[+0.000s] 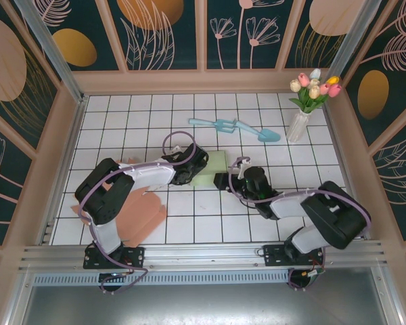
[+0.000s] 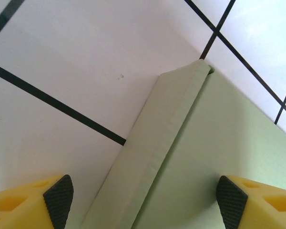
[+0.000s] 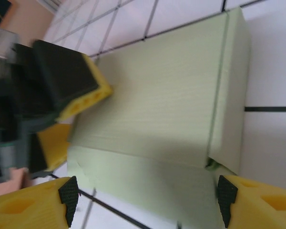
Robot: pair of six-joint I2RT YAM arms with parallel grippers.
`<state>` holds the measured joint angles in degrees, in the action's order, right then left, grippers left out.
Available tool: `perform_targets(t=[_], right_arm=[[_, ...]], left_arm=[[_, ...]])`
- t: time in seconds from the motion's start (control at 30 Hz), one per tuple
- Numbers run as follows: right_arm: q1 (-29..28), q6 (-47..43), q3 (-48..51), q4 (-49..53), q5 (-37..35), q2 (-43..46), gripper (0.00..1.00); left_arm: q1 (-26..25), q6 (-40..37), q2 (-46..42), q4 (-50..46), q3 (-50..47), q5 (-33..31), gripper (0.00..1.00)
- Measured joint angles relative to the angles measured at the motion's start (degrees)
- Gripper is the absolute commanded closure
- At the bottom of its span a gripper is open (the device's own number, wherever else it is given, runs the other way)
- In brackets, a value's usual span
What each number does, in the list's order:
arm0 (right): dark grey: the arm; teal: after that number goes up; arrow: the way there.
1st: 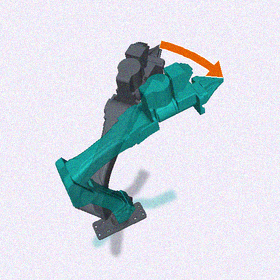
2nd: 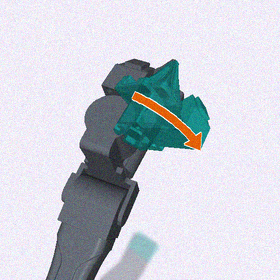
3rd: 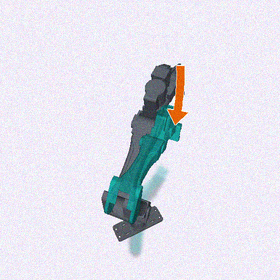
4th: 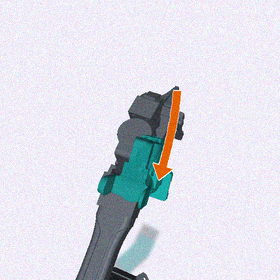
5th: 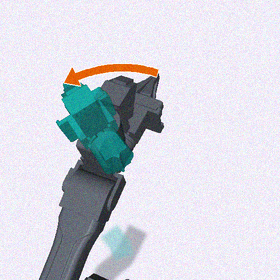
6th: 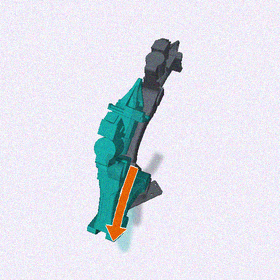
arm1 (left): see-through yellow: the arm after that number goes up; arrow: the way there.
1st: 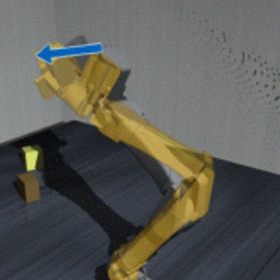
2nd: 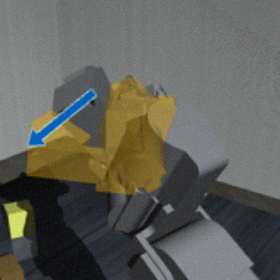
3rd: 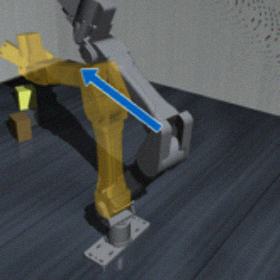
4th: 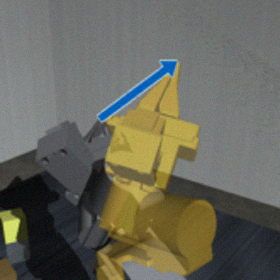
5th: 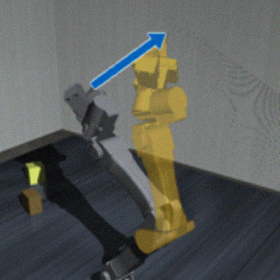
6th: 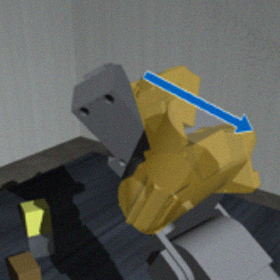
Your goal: Fold the paper box
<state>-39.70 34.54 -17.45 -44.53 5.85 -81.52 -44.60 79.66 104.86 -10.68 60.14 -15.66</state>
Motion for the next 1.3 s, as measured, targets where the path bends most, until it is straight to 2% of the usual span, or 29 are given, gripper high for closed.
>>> perform_targets(t=[0.17,0.27,0.43,0.53,0.77,1.03,1.2,1.3], right_arm=[[-1.33,0.33,-0.02,1.55,-0.31,7.06,0.22],[-1.49,-0.13,-0.13,5.2,-3.52,8.81,0.22],[-1.55,-1.38,-0.26,11.52,-9.18,8.11,0.21],[-1.55,-1.62,-0.39,12.15,-9.99,5.46,0.21],[-1.64,-1.57,-3.41,10.47,-3.15,-2.69,0.23],[-1.66,-1.11,-3.76,9.81,1.9,-0.07,0.24],[-2.27,-2.08,-2.69,10.56,-1.6,6.4,0.24],[-5.95,-6.6,-2.4,10.93,-7.15,9.31,0.25]], left_arm=[[0.04,0.07,0.17,-0.02,0.2,-0.02,0.19],[0.04,0.04,0.17,-0.02,0.2,-0.07,0.19],[0.04,-0.09,0.17,-0.02,0.2,-0.26,0.19],[0.04,-0.09,0.17,0.0,0.2,-0.24,0.19],[0.04,-0.09,0.26,-0.22,0.42,0.13,0.19],[0.46,-0.09,1.16,-0.24,1.44,-0.35,0.19],[0.46,-0.09,1.18,-0.42,1.77,-0.5,0.19],[0.46,-0.11,1.18,-0.76,1.81,-0.44,0.18]])
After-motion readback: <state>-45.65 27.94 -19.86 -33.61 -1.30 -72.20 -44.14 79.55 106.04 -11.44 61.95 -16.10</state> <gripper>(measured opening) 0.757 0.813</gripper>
